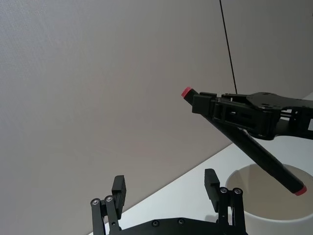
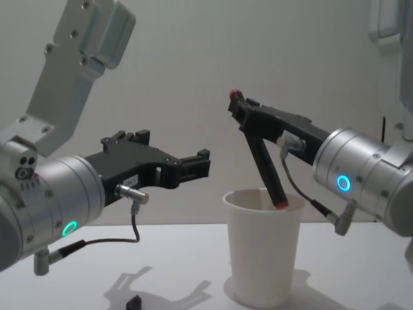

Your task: Place the pen into the pen holder.

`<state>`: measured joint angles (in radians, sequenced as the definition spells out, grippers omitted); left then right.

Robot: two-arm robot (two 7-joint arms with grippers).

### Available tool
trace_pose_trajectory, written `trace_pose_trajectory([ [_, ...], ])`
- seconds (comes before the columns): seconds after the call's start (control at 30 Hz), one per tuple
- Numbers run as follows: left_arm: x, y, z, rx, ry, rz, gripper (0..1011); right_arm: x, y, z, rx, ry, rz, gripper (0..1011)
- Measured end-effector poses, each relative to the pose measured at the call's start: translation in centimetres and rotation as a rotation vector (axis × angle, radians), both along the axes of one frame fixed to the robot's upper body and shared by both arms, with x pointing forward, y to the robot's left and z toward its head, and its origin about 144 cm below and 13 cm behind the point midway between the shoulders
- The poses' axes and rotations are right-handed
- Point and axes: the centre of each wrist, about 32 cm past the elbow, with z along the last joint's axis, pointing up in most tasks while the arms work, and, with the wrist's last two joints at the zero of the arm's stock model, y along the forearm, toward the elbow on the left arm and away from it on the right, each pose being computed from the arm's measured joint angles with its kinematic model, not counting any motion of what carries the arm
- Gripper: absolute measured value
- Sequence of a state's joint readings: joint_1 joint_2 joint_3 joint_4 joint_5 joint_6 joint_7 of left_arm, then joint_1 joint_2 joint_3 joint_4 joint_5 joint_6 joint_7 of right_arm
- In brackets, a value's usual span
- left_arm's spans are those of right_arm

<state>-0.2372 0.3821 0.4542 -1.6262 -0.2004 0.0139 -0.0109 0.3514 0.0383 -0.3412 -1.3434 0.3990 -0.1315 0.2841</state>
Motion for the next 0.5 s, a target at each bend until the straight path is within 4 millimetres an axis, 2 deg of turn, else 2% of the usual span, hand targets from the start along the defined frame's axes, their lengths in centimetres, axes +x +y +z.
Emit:
trace_pose_trajectory([
  [0.5,0.00,0.00,0.00,0.000,0.000,0.000,1001,0.18,0.07,-0.64,-0.010,0.017,-0.013,182],
])
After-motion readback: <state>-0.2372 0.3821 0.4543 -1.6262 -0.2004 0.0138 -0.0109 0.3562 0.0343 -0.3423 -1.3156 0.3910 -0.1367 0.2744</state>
